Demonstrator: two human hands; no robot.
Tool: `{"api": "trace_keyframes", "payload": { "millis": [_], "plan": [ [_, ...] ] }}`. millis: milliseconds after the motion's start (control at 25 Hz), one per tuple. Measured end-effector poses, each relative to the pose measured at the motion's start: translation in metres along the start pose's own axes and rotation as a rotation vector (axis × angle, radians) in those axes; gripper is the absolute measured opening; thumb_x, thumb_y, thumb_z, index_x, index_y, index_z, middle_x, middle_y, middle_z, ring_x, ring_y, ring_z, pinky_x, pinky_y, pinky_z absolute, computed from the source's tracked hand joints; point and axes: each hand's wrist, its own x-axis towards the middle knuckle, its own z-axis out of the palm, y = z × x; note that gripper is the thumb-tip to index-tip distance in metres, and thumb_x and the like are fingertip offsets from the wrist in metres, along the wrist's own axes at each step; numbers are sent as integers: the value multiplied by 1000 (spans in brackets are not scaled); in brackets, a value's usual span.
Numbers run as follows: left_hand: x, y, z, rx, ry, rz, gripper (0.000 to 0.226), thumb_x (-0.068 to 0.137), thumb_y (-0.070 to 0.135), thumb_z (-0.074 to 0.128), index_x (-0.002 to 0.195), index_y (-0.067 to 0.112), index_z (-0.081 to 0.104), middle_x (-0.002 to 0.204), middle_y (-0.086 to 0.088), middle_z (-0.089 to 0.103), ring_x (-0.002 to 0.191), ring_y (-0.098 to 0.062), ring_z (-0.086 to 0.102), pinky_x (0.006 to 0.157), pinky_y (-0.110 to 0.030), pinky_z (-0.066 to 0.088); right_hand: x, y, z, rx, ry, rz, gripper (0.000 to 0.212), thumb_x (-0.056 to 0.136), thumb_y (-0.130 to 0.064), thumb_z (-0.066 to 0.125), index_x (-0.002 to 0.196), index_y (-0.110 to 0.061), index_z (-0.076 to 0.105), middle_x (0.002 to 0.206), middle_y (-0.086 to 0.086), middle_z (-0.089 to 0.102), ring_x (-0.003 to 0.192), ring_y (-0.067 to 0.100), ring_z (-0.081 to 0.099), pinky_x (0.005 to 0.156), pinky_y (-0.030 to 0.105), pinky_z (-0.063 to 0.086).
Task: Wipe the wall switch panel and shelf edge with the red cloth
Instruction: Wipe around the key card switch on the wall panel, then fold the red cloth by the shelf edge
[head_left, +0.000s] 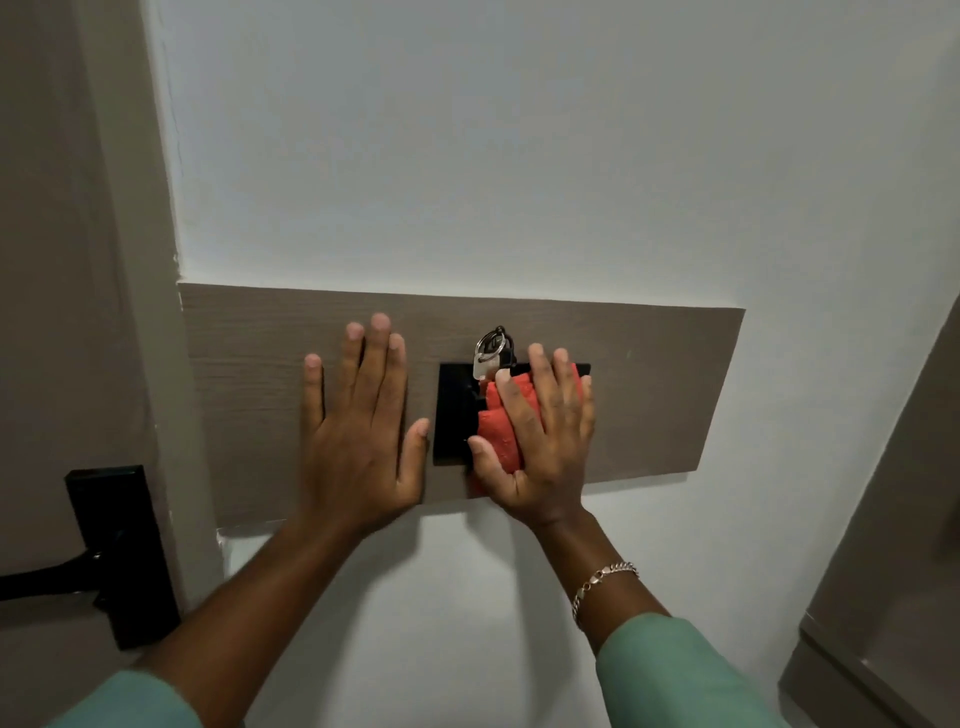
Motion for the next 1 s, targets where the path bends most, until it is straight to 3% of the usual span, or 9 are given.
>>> {"api": "trace_keyframes", "payload": {
  "millis": [120, 200, 280, 400, 560, 680, 840, 1000],
  "plan": [
    [-27, 30, -8, -224, 43, -110, 68, 88, 29, 45, 148, 0, 30, 157, -19, 32, 147, -33, 25, 119, -52, 19, 4, 12, -4, 3, -35, -77, 64, 92, -57, 51, 143, -19, 46, 154, 15, 39, 149, 36, 31, 122, 59, 23],
    [-34, 56, -13, -337, 97, -166, 56, 87, 27, 49, 138, 4, 47, 134, -15, 55, 122, -32, 49, 98, -47, 39, 4, 17, -5, 12, -57, -85, 67, 92, -59, 49, 145, -18, 43, 155, 15, 38, 151, 34, 28, 123, 59, 22],
    [-24, 78, -16, -442, 82, -187, 46, 87, 26, 54, 129, 5, 56, 111, -11, 61, 98, -24, 52, 80, -39, 47, 5, 19, -7, 41, -75, -63, 68, 93, -58, 45, 148, -18, 40, 157, 13, 35, 154, 29, 22, 124, 57, 19],
    [-3, 104, -19, -464, 23, -257, 38, 86, 22, 59, 120, 5, 60, 98, -10, 62, 90, -20, 51, 74, -34, 50, 6, 21, -11, 82, -124, -10, 74, 89, -47, 48, 155, -22, 25, 162, 10, 26, 156, 27, 15, 126, 55, 14],
    [12, 124, -22, -405, -76, -392, 48, 83, 9, 65, 130, 7, 56, 106, -15, 61, 91, -28, 58, 73, -40, 51, 7, 29, -17, 135, -186, -21, 71, 94, -41, 40, 157, -22, 14, 165, 10, 19, 157, 27, 12, 127, 54, 10],
    [17, 135, -23, -250, -123, -310, 43, 81, 8, 66, 124, 8, 62, 102, -15, 62, 83, -30, 61, 64, -35, 48, 6, 41, -25, 163, -283, -89, 71, 96, -44, 34, 157, -20, 10, 166, 11, 14, 158, 26, 6, 127, 57, 12],
    [28, 152, -28, -146, -213, -327, 28, 80, 11, 68, 108, 8, 65, 101, -16, 56, 82, -29, 56, 55, -31, 41, 4, 62, -48, 136, -452, -148, 84, 92, -66, 30, 158, -18, 8, 167, 10, 7, 158, 25, 1, 126, 60, 10],
    [29, 184, -21, -208, -290, -183, 17, 81, 12, 68, 96, 4, 65, 105, -16, 61, 91, -30, 57, 59, -32, 40, -22, 93, -84, 171, -606, 50, 90, 89, -64, 41, 157, -30, -7, 169, 4, -6, 157, 20, -12, 126, 63, 5]
  ]
}}
